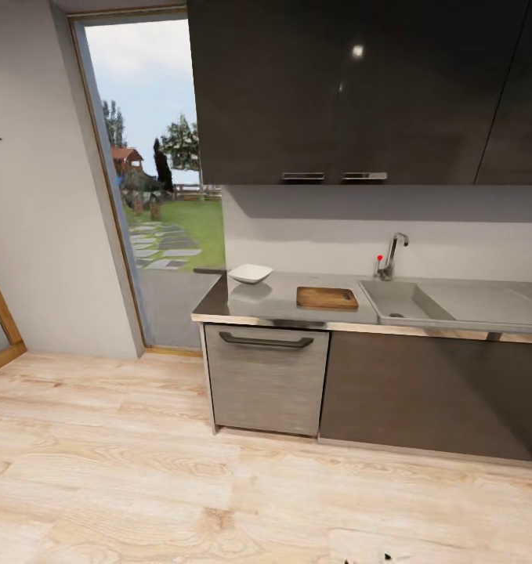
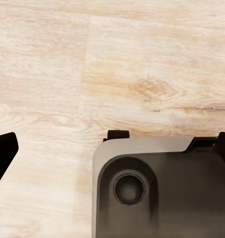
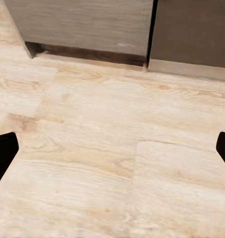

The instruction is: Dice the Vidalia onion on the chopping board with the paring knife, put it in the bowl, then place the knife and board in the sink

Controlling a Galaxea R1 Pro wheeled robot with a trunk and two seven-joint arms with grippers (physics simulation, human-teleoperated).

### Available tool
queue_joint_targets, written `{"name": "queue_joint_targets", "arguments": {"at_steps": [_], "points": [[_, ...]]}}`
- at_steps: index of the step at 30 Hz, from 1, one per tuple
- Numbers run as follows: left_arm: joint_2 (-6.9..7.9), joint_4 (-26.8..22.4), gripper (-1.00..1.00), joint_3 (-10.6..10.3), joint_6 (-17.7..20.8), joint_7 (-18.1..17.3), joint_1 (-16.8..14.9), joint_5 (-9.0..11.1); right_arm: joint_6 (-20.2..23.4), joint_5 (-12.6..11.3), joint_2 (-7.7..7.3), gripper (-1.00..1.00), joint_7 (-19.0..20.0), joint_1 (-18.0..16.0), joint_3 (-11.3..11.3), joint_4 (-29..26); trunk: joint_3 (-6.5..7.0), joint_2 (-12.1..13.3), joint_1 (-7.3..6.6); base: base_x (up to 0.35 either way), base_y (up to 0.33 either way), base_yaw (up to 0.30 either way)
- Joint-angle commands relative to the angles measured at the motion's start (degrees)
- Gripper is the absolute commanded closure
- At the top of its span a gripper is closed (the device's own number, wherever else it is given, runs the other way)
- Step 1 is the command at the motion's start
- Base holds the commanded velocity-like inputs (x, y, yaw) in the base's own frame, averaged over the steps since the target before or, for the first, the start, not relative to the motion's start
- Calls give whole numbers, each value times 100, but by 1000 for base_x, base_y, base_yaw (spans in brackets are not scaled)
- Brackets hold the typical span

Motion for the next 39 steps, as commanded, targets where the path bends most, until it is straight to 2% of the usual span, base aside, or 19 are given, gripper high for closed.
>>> {"name": "queue_joint_targets", "arguments": {"at_steps": [1,5,10,12,15,19,22,25,31,39], "points": [[-9,-8,-100,4,-2,1,2,8,-178,-50,123,-100,11,374,24,3,-4,-3,0,0,0,0],[-61,-14,-100,4,0,13,-1,5,-343,-50,260,-100,9,720,24,4,-4,-3,0,0,0,0],[-114,-91,-100,5,10,30,-5,4,-733,-50,346,-100,-11,866,20,-6,-4,-3,0,0,0,0],[-121,-298,-100,5,28,38,-6,4,-814,-54,358,-100,-82,885,13,-20,-4,-3,0,0,0,0],[-126,-712,-100,5,48,52,-6,4,-864,-57,373,-100,-373,895,-3,-43,-4,-3,0,0,0,0],[-148,-1366,-100,5,150,181,-6,4,-887,-49,407,-100,-1134,903,-9,-261,-4,-3,0,0,0,0],[-199,-1769,-100,5,348,500,-6,4,-877,-38,417,-100,-1683,904,-4,-784,-4,-3,0,0,0,0],[-226,-1946,-100,5,439,748,-6,-9,-891,-39,407,-100,-1862,905,7,-1075,-4,-3,0,0,0,0],[-236,-2042,-100,-3,470,915,-6,-27,-964,-38,389,-100,-1964,905,43,-1241,-4,-3,0,0,0,0],[-226,-2042,-100,-4,451,933,-6,-31,-990,-46,380,-100,-1949,905,66,-1261,-4,-3,0,0,0,0]]}}
